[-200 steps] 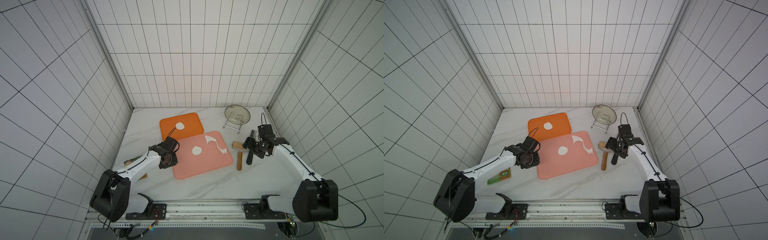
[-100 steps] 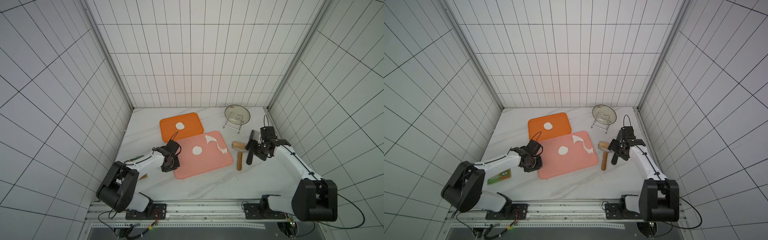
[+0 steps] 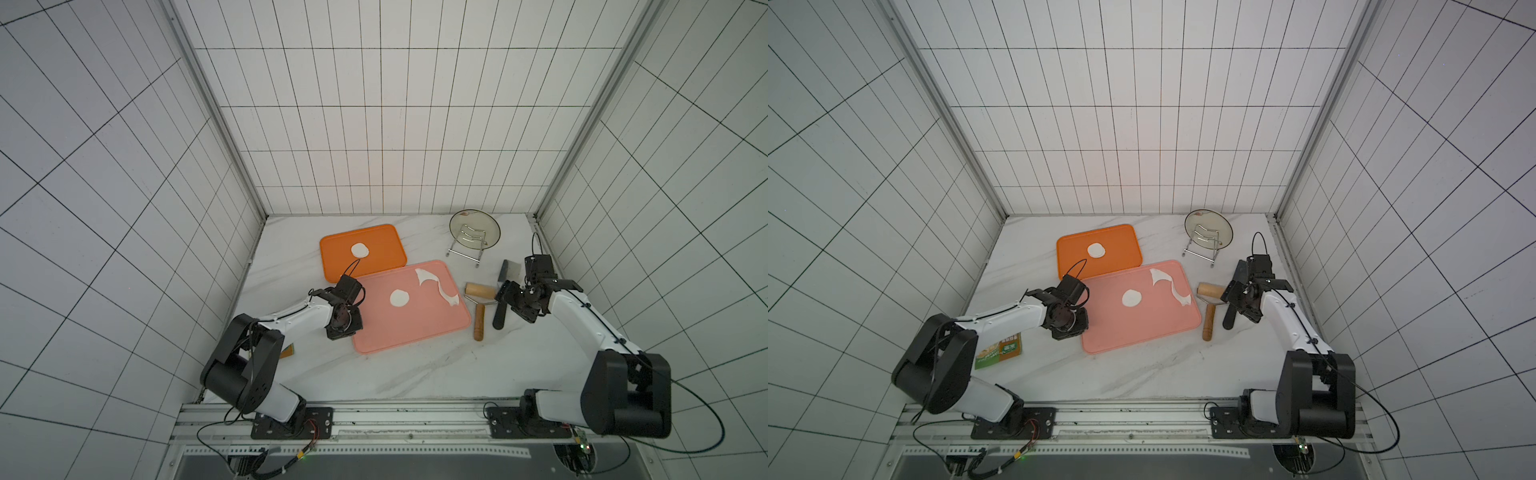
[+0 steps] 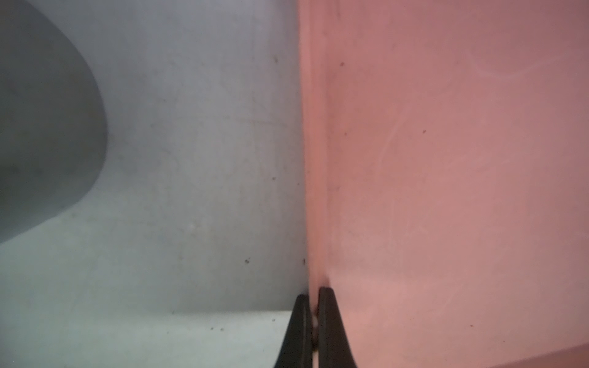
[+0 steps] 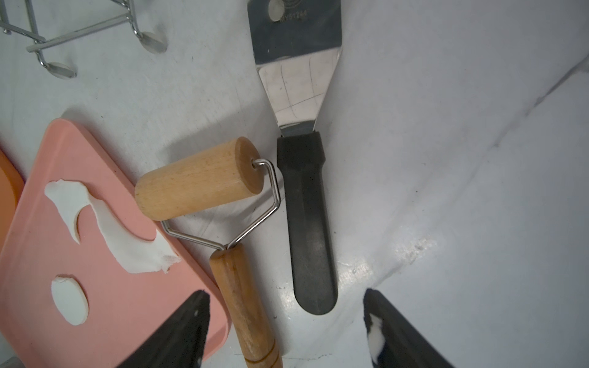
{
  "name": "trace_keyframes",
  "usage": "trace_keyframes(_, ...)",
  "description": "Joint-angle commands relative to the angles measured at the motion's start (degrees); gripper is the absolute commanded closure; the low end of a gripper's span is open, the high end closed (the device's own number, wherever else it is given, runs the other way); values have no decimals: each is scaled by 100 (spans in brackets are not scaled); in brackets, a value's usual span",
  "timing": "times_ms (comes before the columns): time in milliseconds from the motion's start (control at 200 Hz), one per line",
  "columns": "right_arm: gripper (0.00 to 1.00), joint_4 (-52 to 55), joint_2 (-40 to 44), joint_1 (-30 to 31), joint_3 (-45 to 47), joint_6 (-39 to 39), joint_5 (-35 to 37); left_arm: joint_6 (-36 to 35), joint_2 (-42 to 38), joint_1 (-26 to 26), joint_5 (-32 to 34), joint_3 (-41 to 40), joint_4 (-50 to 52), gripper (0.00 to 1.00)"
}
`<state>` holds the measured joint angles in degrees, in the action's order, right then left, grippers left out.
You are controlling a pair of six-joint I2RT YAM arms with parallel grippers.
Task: Roll out the dumpling wrappers from the dough
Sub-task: Adjust the work surface at the center of the board, then pick up the spatula from the center of the board.
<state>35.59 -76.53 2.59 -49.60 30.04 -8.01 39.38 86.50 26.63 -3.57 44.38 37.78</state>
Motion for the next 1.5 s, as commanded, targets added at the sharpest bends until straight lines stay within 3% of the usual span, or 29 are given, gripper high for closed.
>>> trace_keyframes(0,23,-34,-169,-89,187,-60,271,-105,85,44,47,-362,-17,100)
trace_keyframes(155,34,-136,-538,-95,223,-96,256,-79,-45,44,85,-488,10,100)
trace_keyframes(500,42,-324,-1083,-101,150,-227,361,-70,24,43,40,-347,6,100)
trace_keyframes(615,49,-360,-1344,-85,-9,-195,327,-70,82,44,31,-356,-24,100)
trace_keyframes(1045,53,-487,-2079,-81,-374,-235,669,-44,130,44,17,-366,-52,100)
trace_keyframes(1115,68,-490,-2162,-75,-388,-270,628,-36,117,44,11,-354,-54,100)
trace_keyframes(1269,78,-438,-1881,-67,-248,-271,581,-69,56,44,41,-266,16,100)
trace_keyframes(1494,84,-65,-870,-74,-181,-298,598,-193,-8,44,204,5,227,97)
